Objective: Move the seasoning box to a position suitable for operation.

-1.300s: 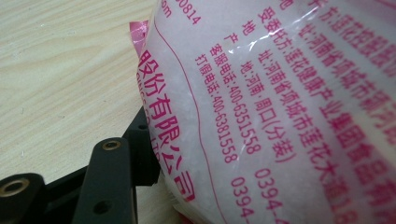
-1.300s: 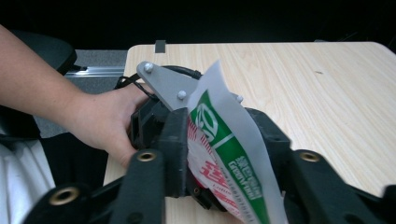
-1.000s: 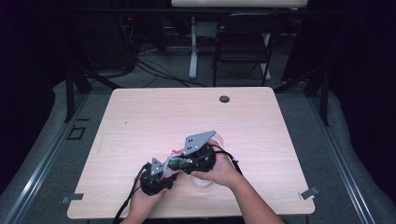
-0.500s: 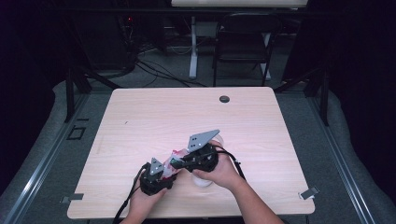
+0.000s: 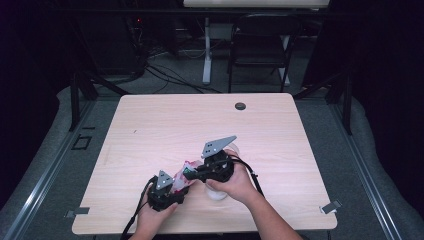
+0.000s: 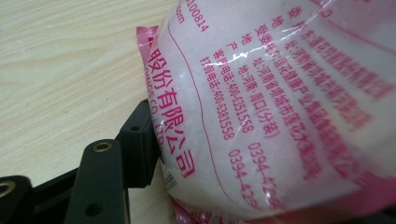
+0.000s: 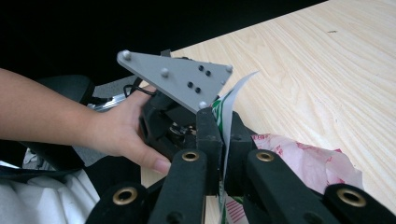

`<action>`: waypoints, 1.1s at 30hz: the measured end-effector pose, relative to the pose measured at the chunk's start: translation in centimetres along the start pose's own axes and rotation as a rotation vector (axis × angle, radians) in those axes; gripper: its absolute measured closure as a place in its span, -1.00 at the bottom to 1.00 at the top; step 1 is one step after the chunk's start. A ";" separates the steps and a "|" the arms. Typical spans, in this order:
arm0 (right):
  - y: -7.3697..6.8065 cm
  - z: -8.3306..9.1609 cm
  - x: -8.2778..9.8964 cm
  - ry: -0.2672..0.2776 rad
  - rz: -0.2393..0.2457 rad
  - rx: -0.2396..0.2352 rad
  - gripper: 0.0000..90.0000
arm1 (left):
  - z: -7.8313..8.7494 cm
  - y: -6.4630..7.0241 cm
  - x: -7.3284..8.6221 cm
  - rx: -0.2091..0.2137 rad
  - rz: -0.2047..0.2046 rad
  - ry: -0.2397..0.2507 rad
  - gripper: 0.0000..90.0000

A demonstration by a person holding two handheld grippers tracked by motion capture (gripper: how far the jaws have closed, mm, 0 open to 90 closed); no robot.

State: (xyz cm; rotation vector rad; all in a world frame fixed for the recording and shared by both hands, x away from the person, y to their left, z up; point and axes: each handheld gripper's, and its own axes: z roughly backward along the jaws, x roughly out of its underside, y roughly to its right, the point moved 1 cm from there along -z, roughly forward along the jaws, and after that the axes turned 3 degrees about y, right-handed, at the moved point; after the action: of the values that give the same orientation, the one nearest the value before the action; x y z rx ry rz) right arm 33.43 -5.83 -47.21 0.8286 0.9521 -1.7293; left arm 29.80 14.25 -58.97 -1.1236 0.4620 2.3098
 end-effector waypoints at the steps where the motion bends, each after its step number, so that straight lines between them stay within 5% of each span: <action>1: 0.0 0.0 0.0 0.001 -0.001 0.001 0.96 | 0.2 0.0 0.0 0.004 0.001 0.005 -0.11; 11: 0.0 -0.3 -0.3 0.011 -0.009 0.036 0.96 | 0.7 0.5 -0.1 -0.048 -0.063 0.048 -0.23; 22: -0.2 -1.0 -0.8 0.020 0.015 0.077 0.98 | -0.7 0.3 -0.1 -0.063 -0.095 -0.033 -0.26; 33: -0.3 -1.2 -0.9 0.027 0.023 0.104 0.99 | -1.0 0.3 -0.2 -0.065 -0.102 -0.053 -0.14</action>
State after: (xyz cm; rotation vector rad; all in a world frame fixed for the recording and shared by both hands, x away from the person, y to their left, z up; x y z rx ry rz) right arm 33.59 -4.31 -46.93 0.9292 0.8732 -1.7630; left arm 30.39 13.45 -59.40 -1.0877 0.3045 2.2737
